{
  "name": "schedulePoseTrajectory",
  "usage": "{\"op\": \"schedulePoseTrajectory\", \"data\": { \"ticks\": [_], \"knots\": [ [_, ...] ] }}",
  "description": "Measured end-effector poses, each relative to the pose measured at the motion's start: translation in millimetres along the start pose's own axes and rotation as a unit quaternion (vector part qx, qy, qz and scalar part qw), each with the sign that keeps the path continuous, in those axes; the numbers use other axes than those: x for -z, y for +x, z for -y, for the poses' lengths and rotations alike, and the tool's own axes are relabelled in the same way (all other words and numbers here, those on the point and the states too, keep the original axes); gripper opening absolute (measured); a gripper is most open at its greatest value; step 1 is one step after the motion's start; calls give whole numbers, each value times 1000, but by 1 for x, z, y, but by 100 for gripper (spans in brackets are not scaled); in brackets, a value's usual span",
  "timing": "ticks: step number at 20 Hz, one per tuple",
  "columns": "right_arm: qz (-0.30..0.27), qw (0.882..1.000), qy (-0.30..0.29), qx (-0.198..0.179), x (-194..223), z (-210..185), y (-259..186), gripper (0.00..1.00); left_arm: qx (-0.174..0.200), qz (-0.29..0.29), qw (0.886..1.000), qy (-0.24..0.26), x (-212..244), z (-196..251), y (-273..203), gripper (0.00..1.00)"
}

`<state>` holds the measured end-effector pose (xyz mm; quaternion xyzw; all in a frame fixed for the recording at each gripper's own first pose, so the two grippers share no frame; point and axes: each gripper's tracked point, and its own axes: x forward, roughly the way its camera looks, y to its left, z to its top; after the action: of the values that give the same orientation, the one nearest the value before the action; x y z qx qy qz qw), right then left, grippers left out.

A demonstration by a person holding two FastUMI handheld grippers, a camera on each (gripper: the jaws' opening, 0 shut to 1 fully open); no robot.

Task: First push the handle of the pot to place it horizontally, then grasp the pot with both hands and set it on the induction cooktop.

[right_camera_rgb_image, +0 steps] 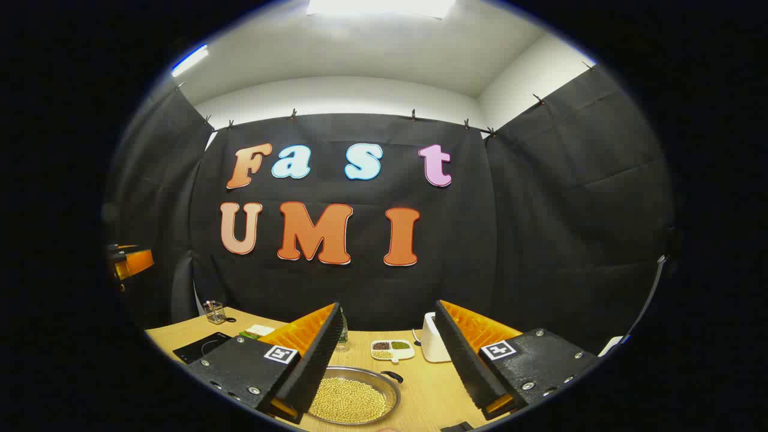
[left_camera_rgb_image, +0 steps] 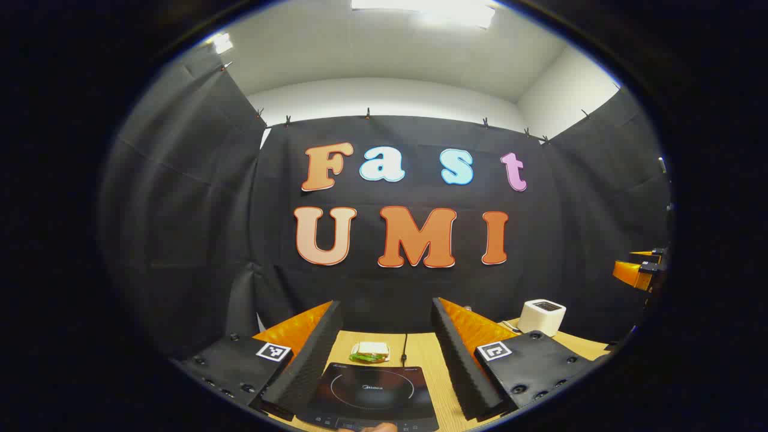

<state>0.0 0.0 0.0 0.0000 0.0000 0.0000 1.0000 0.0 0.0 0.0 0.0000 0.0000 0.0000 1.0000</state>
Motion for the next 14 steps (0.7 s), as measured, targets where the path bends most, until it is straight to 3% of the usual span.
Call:
{"op": "schedulePoseTrajectory", "data": {
  "ticks": [2, 14],
  "knots": [
    [2, 1000, -2, 1, 0, 0, 0, 95, 6, 2, 1000, -2, -1, 3, -3, 97],
    [-4, 1000, 1, -1, 3, -3, 4, 96, -7, 1, 1000, 2, 2, -5, 0, 97]
  ]
}}
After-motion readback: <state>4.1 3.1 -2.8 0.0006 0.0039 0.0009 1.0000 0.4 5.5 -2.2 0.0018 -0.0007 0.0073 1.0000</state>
